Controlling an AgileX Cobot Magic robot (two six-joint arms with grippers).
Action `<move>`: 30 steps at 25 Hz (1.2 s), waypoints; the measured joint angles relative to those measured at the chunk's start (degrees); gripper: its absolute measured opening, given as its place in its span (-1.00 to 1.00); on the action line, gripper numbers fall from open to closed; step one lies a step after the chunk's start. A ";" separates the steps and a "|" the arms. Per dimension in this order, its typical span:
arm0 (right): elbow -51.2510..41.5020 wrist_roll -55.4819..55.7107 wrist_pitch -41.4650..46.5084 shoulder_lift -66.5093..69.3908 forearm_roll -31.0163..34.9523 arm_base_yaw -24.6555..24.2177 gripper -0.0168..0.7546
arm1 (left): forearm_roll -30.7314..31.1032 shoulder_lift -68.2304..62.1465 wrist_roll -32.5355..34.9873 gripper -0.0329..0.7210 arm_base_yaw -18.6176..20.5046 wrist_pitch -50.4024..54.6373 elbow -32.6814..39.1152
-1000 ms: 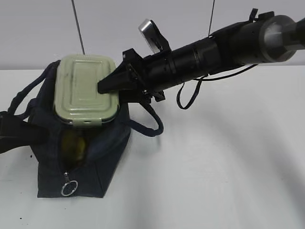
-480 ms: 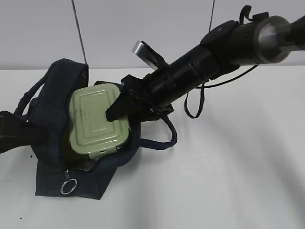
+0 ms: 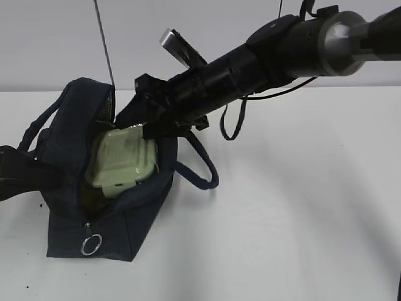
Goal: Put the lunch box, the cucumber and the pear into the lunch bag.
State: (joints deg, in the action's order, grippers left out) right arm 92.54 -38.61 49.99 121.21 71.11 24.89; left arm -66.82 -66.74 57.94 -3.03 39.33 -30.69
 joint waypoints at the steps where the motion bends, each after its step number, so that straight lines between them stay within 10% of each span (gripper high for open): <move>1: 0.86 0.00 -0.13 0.10 0.64 0.62 0.32 | 0.00 0.00 0.00 -0.96 0.00 0.17 0.00; 8: 7.65 1.81 2.86 0.28 -1.98 -0.02 0.32 | 0.00 0.00 0.00 -0.96 0.00 0.18 0.00; 17: 17.81 17.59 16.00 0.28 -30.94 -0.91 0.32 | 0.00 0.00 0.00 -0.96 0.00 0.18 0.00; 30: 18.15 19.29 19.92 3.80 -38.53 0.65 0.28 | 0.00 0.00 0.00 -0.96 0.00 0.18 0.00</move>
State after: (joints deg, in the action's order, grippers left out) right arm 110.69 -19.33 69.91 125.01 32.59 25.54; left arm -66.82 -66.74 57.94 -3.03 39.51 -30.69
